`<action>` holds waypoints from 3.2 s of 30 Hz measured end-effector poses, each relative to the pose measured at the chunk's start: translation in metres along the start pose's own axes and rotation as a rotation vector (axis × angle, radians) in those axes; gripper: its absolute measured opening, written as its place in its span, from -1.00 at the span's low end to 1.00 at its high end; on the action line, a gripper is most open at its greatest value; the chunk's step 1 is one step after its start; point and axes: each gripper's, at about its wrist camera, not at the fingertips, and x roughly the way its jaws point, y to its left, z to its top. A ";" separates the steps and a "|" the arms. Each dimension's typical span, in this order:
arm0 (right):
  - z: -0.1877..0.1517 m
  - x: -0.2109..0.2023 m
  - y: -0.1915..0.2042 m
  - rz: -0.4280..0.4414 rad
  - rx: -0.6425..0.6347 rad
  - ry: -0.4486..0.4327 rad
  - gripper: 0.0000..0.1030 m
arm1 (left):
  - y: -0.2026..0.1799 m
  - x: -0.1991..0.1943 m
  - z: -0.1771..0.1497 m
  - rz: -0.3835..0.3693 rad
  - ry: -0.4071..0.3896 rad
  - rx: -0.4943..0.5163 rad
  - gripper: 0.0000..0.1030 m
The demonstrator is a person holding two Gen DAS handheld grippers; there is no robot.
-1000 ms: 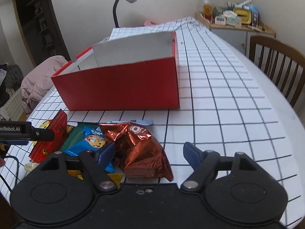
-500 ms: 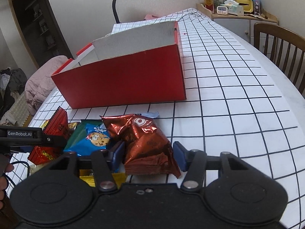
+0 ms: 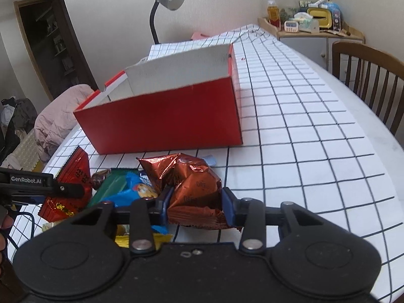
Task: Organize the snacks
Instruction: 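Carry both bags into the red box and open both tools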
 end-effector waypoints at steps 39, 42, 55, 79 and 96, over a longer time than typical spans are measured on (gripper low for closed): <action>0.147 0.061 0.035 -0.046 -0.186 -0.085 -0.23 | -0.081 0.014 0.158 0.093 -0.163 0.204 0.14; 0.149 0.082 0.037 -0.059 -0.203 -0.044 -0.23 | -0.082 0.038 0.164 0.098 -0.111 0.221 0.14; 0.144 0.135 0.037 -0.096 -0.242 0.084 -0.23 | -0.087 0.100 0.166 0.163 0.006 0.275 0.14; 0.144 0.079 0.042 -0.049 -0.225 0.008 0.38 | -0.090 0.061 0.155 0.162 -0.051 0.272 0.37; 0.126 0.008 0.051 -0.010 -0.245 -0.069 0.76 | -0.091 -0.015 0.116 0.090 -0.125 0.280 0.37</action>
